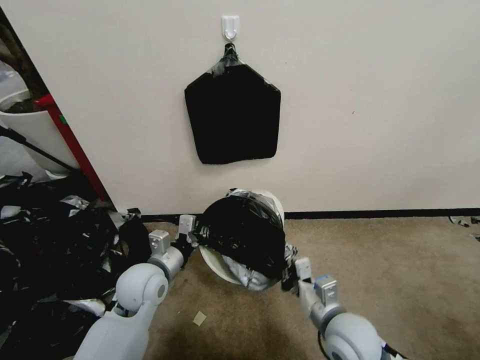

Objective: Place a trash bag onto the trash bin.

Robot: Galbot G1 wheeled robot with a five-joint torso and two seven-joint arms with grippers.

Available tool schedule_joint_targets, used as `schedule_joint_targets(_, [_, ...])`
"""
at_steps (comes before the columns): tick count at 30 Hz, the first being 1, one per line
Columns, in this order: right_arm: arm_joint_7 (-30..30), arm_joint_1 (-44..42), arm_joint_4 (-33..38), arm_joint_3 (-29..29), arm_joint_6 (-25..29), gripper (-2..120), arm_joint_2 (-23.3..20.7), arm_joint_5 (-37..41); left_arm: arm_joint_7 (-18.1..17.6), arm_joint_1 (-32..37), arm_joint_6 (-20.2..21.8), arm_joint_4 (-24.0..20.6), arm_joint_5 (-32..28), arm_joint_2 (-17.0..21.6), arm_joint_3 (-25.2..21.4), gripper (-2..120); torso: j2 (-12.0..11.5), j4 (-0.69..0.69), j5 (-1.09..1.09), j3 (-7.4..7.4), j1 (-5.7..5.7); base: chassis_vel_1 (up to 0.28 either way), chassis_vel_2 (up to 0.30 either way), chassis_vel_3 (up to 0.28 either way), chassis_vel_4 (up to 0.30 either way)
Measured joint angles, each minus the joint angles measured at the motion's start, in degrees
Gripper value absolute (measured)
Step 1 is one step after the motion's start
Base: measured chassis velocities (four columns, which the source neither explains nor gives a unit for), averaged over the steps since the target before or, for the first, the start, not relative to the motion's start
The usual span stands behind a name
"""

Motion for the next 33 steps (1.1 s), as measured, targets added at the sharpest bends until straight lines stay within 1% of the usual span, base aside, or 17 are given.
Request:
schedule_joint_targets(2, [-3.6, 0.5, -2.2, -0.6, 5.4, 0, 1.5, -2.9, -1.6, -0.3, 0.6, 0.0, -2.1, 0.0, 0.0, 0, 0.0, 0.01, 0.0, 0.0, 0.0, 0.0, 0.0, 0.0, 0.0])
schedule_joint_targets(4, [-4.0, 0.7, -2.7, -0.6, 6.3, 0, 1.9, -3.9, -2.0, -0.4, 0.7, 0.0, -2.5, 0.0, -0.1, 0, 0.0, 0.0, 0.0, 0.0, 0.0, 0.0, 0.0, 0.0, 0.0])
schedule_joint_targets(5, [-4.8, 1.4, -4.1, -0.5, 9.3, 0, 3.1, -8.3, -3.0, -0.6, 0.7, 0.1, -3.3, -0.1, -0.1, 0, 0.0, 0.0, 0.0, 0.0, 0.0, 0.0, 0.0, 0.0, 0.0])
schedule_joint_targets(6, [-4.8, 1.4, -4.1, -0.5, 9.3, 0, 3.1, -8.3, -3.0, -0.6, 0.7, 0.1, -3.3, -0.1, -0.1, 0, 0.0, 0.0, 0.0, 0.0, 0.0, 0.0, 0.0, 0.0, 0.0])
schedule_joint_targets(9, [-6.4, 2.7, -8.3, 1.8, 16.0, 2, 5.1, -22.5, -5.0, -1.0, 0.8, 0.7, -5.3, -0.3, 0.1, 0, 0.0, 0.01, 0.0, 0.0, 0.0, 0.0, 0.0, 0.0, 0.0])
schedule_joint_targets(10, [-6.4, 2.7, -8.3, 1.8, 16.0, 2, 5.1, -22.5, -5.0, -1.0, 0.8, 0.7, -5.3, -0.3, 0.1, 0, 0.0, 0.01, 0.0, 0.0, 0.0, 0.0, 0.0, 0.0, 0.0])
schedule_joint_targets(12, [-7.8, 3.1, -11.4, 4.3, 22.0, 13, 5.7, -33.0, -5.7, -1.5, 0.9, 1.4, -6.0, -0.5, 0.3, 0, 0.0, 0.01, 0.01, 0.0, 0.0, 0.0, 0.0, 0.0, 0.0])
schedule_joint_targets(15, [-7.8, 2.6, -11.6, 4.9, 23.4, 21, 5.2, -34.7, -5.8, -1.8, 0.9, 1.7, -6.0, -0.6, 0.5, 0, 0.0, 0.01, 0.0, 0.0, 0.0, 0.0, 0.0, 0.0, 0.0])
schedule_joint_targets(16, [-7.8, 2.6, -11.6, 4.9, 23.4, 21, 5.2, -34.7, -5.8, -1.8, 0.9, 1.7, -6.0, -0.6, 0.5, 0, 0.0, 0.01, 0.0, 0.0, 0.0, 0.0, 0.0, 0.0, 0.0])
schedule_joint_targets(18, [-7.5, 1.7, -10.7, 5.2, 23.6, 28, 4.3, -34.2, -6.0, -2.1, 1.0, 2.2, -5.9, -0.8, 0.8, 0, 0.0, 0.0, 0.01, 0.0, 0.0, 0.0, 0.0, 0.0, 0.0])
schedule_joint_targets(20, [-5.4, 0.2, -7.7, 4.9, 22.1, 41, 2.3, -31.0, -6.9, -2.8, 0.9, 3.0, -5.9, -1.0, 1.1, 0, 0.0, 0.0, 0.01, 0.0, 0.0, 0.0, 0.0, 0.0, 0.0])
schedule_joint_targets(24, [-2.0, -1.2, -4.4, 3.5, 18.6, 50, 0.4, -26.8, -8.0, -3.1, 1.0, 3.4, -5.9, -1.1, 1.4, 0, 0.0, 0.0, 0.0, 0.0, 0.0, 0.0, 0.0, 0.0, 0.0])
schedule_joint_targets(26, [5.1, -2.7, 2.0, 1.3, 12.5, 61, -2.0, -19.0, -10.4, -3.6, 1.7, 3.5, -6.1, -1.0, 2.0, 0, 0.0, 0.0, 0.0, 0.0, 0.0, 0.0, 0.0, 0.0, 0.0])
schedule_joint_targets(27, [5.1, -2.7, 2.0, 1.3, 12.5, 61, -2.0, -19.0, -10.4, -3.6, 1.7, 3.5, -6.1, -1.0, 2.0, 0, 0.0, 0.0, 0.0, 0.0, 0.0, 0.0, 0.0, 0.0, 0.0])
schedule_joint_targets(30, [12.9, -3.9, 10.0, 0.0, 5.8, 77, -4.0, -8.1, -12.5, -3.7, 3.2, 3.3, -6.2, -0.6, 2.4, 0, 0.0, 0.0, 0.0, 0.0, 0.0, 0.0, 0.0, 0.0, 0.0])
schedule_joint_targets(31, [12.9, -3.9, 10.0, 0.0, 5.8, 77, -4.0, -8.1, -12.5, -3.7, 3.2, 3.3, -6.2, -0.6, 2.4, 0, 0.0, 0.0, 0.0, 0.0, 0.0, 0.0, 0.0, 0.0, 0.0])
schedule_joint_targets(33, [15.8, -4.2, 13.3, -0.2, 3.6, 86, -4.7, -2.0, -13.1, -3.7, 3.9, 3.1, -6.2, -0.3, 2.5, 0, 0.0, 0.0, 0.01, 0.0, 0.0, 0.0, 0.0, 0.0, 0.0])
